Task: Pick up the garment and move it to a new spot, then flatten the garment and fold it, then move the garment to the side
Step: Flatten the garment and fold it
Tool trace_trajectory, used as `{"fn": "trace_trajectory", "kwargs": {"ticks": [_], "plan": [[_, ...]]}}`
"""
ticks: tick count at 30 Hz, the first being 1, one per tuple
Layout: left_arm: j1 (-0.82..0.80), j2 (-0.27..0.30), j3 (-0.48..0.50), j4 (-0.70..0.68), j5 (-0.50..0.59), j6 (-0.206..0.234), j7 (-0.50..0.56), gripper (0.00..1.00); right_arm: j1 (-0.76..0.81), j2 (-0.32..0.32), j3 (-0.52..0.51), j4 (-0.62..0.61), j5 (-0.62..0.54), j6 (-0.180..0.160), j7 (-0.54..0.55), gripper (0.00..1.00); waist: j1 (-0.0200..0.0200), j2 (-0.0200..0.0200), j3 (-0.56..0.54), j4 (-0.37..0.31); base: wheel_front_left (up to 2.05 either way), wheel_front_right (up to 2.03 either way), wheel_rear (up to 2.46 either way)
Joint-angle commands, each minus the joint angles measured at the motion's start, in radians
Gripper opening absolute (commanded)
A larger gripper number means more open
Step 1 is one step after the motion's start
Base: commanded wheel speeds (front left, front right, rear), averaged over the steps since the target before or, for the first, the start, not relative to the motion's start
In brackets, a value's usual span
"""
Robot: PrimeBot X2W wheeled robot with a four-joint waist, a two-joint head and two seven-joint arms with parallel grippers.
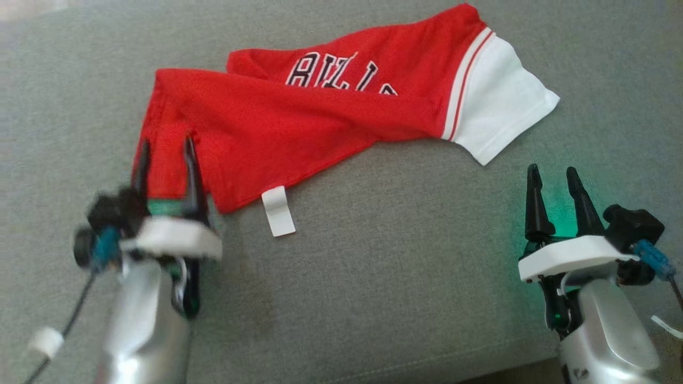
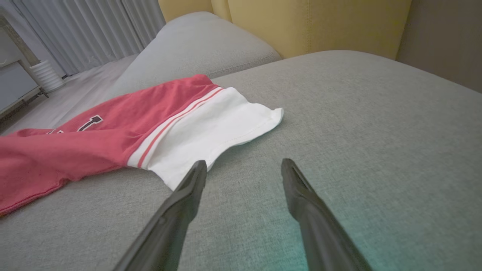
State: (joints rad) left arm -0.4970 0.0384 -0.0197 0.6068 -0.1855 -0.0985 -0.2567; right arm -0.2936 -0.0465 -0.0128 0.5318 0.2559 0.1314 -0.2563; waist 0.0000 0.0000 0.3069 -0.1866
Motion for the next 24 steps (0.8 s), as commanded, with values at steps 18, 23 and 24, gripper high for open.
{"fn": "trace_trajectory", "kwargs": {"ticks": [18, 23, 24], "plan": [[0.144, 0.012, -0.25, 0.008, -0.264, -0.008, -0.005, 0.0, 0.02, -0.004, 0.017, -0.032, -0.024, -0.001, -0.006, 1.0, 0.0, 0.0, -0.053, -0.016, 0.0, 0.0, 0.0], [0.168, 0.012, -0.218, 0.005, -0.283, -0.008, -0.005, 0.0, 0.042, -0.004, -0.014, -0.03, -0.034, -0.001, -0.006, 1.0, 0.0, 0.0, -0.09, -0.004, 0.0, 0.0, 0.0], [0.184, 0.012, -0.203, -0.003, -0.289, -0.004, -0.005, 0.0, 0.048, -0.004, -0.021, -0.03, -0.036, -0.001, -0.006, 1.0, 0.0, 0.0, -0.102, 0.001, 0.0, 0.0, 0.0]]}}
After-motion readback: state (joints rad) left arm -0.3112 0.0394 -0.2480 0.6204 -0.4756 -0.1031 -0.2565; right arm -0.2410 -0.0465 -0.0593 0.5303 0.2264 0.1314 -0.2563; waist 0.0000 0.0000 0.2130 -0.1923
